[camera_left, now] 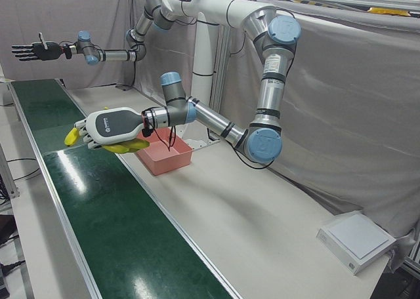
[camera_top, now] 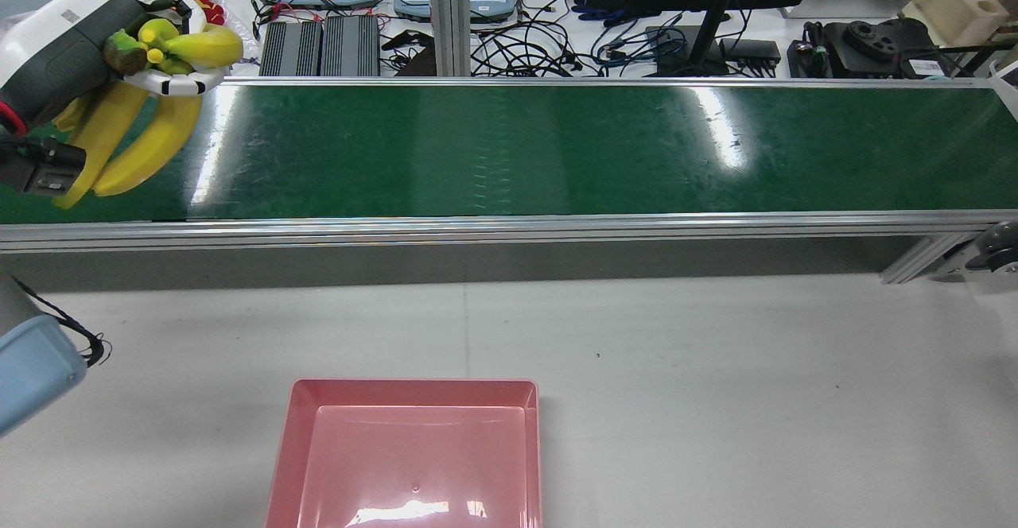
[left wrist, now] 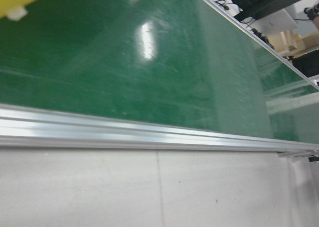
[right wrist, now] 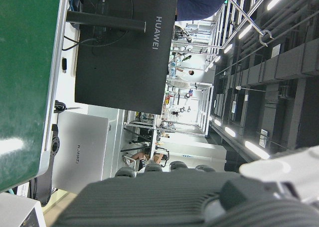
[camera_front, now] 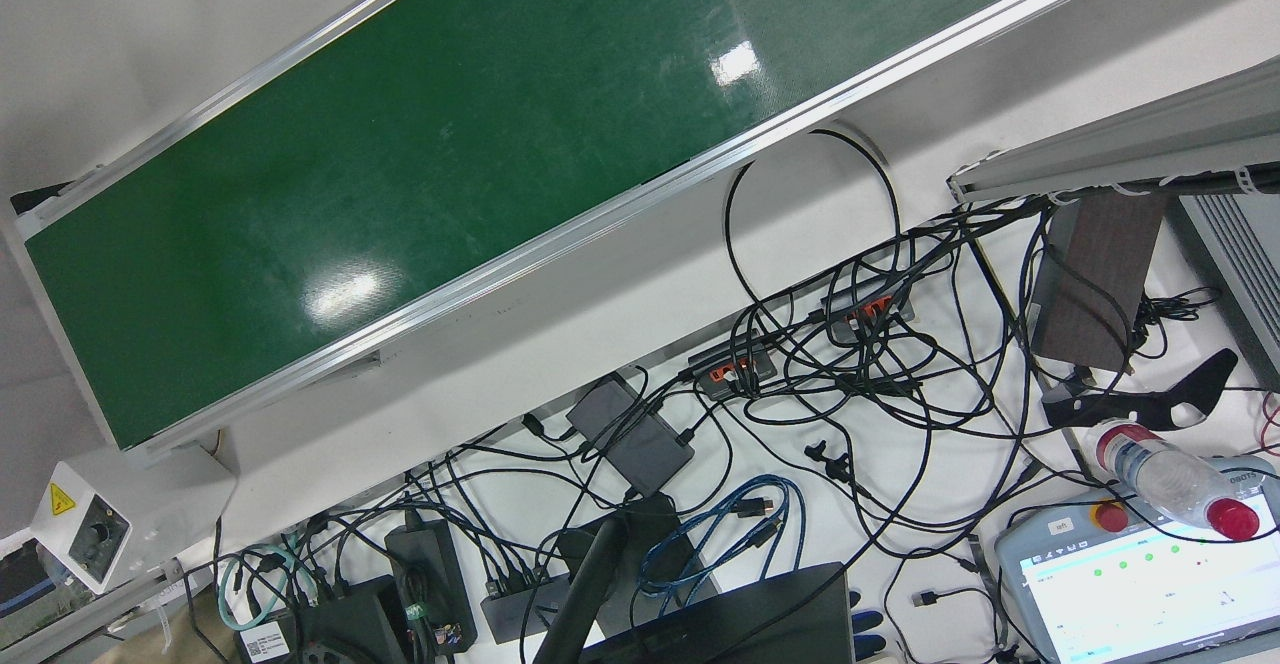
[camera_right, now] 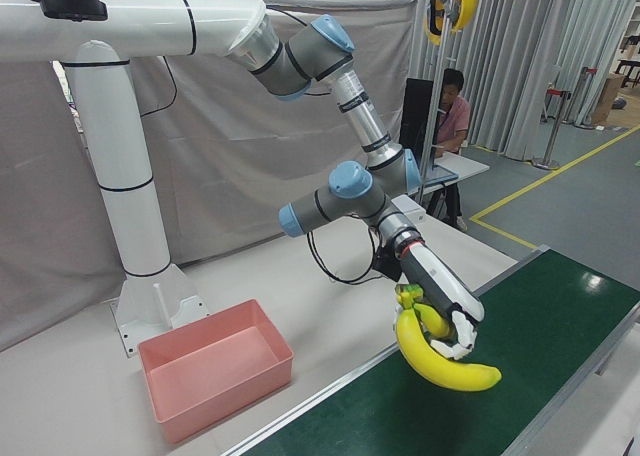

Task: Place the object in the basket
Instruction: 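Lift the bananas off the belt with the left hand toward the tray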

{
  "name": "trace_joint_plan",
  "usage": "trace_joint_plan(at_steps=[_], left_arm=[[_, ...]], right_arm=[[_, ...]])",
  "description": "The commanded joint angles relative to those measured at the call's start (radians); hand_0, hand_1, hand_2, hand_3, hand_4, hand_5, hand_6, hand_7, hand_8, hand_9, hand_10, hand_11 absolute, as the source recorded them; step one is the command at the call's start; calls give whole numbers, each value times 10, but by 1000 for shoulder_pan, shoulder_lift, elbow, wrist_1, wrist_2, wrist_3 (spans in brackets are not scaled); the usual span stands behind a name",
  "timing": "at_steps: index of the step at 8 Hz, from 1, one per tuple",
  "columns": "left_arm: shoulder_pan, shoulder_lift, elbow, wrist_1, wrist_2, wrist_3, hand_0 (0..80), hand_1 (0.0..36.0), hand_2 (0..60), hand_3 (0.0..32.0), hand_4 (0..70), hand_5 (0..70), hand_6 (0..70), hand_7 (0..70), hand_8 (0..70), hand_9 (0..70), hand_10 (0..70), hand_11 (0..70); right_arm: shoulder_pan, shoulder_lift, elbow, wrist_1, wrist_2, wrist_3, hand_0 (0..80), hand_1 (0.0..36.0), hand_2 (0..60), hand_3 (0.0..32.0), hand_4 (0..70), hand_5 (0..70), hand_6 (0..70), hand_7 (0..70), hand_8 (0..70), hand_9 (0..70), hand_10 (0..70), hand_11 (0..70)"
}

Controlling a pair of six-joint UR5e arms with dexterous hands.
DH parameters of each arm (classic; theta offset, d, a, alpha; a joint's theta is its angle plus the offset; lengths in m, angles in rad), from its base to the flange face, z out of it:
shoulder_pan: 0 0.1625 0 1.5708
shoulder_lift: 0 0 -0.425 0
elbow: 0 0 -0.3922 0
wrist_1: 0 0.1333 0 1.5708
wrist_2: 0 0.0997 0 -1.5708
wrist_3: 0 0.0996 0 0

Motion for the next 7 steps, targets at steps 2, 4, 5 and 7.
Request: trace_joint_plan(at_steps=[2, 4, 5, 7], left_arm=[[91, 89, -192, -6, 175, -122, 484, 56, 158, 0, 303, 700, 692, 700, 647, 700, 483, 680], [272, 92, -192, -60, 174, -157, 492, 59, 130, 0, 291, 700, 680, 700, 657, 700, 486, 685], [363, 86, -192, -68, 165, -157, 511, 74, 128, 0, 299, 700, 681, 700, 664, 700, 491, 694], [467, 89, -191, -95, 162, -151, 524, 84, 121, 0, 305, 700, 680, 700, 671, 700, 500, 700]], right_arm=[[0, 0, -1, 0, 0, 1, 0, 0, 0, 0, 0, 0, 0, 0, 0, 0, 0, 0], [0, 0, -2, 0, 0, -1, 0, 0, 0, 0, 0, 0, 0, 0, 0, 0, 0, 0], [0, 0, -2, 0, 0, 1, 0, 0, 0, 0, 0, 0, 0, 0, 0, 0, 0, 0], [0, 0, -2, 0, 0, -1, 0, 0, 0, 0, 0, 0, 0, 0, 0, 0, 0, 0]])
